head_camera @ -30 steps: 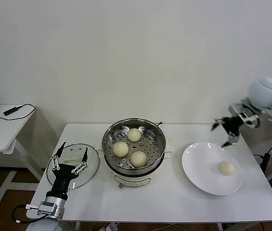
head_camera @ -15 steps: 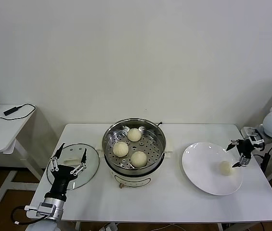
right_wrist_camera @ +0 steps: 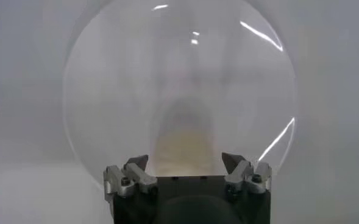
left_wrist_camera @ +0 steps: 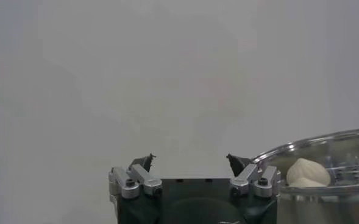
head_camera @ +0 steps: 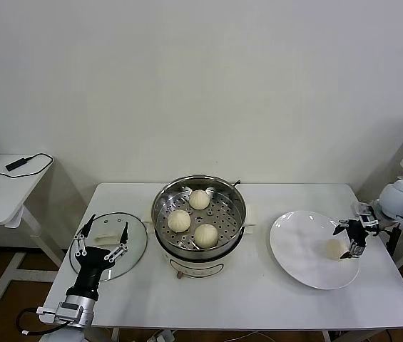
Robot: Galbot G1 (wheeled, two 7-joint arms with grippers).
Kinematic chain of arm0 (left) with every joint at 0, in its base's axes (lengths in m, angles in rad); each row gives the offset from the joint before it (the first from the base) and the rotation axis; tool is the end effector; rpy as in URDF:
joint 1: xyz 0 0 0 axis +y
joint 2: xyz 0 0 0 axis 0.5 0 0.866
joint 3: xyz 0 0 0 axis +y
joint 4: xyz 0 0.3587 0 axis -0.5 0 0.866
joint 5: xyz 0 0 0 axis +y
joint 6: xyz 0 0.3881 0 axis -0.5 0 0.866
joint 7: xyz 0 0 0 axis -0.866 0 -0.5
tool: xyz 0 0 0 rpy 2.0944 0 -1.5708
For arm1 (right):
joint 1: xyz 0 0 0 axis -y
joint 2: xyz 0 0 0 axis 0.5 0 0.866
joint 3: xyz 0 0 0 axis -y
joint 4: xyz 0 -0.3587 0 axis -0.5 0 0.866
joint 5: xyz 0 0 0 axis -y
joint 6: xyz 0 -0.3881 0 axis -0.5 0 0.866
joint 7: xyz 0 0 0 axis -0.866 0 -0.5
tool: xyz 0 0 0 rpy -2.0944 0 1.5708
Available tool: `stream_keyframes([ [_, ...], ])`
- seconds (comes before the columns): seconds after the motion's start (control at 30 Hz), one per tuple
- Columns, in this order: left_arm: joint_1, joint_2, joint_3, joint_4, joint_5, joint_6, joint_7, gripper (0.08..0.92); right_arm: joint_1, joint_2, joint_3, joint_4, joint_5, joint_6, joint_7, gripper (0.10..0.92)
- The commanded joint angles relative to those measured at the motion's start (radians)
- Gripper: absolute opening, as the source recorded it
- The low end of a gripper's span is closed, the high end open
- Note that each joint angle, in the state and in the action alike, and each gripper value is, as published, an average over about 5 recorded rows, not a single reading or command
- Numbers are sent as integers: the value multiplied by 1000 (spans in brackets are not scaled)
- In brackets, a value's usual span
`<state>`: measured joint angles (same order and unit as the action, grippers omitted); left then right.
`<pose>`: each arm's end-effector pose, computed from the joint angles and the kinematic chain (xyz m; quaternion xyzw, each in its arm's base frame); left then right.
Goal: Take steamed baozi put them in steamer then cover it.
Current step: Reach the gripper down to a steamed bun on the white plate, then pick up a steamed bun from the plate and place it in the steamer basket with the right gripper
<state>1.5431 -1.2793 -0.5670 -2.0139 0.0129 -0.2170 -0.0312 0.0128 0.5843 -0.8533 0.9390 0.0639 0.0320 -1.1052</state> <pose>0.2225 0.0698 -0.3248 0.0468 0.9855 0.1383 0.0866 0.5360 -0.3209 -0.2312 0.4820 -0.5859 0.4678 0.4535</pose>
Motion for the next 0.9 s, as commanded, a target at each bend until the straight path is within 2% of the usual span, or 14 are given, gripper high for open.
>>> stream_keyframes([
  [0.03,1,0,0,4,1,-1,0,823,-40,26,30,-43,-23,3,11,818],
  [0.4,0,0,-2,9,0,-3,-1,823,-50,39,48,-70,-40,16,17,707],
  [0.57,-2,0,-3,7,0,-3,0,823,-31,23,39,-32,-33,12,12,651],
  [0.73,-8,2,2,2,-1,1,0,823,111,-20,-44,59,15,-4,-34,634],
  [0.9,-16,1,12,-3,0,7,-1,823,399,2,-238,127,132,-49,-131,627],
])
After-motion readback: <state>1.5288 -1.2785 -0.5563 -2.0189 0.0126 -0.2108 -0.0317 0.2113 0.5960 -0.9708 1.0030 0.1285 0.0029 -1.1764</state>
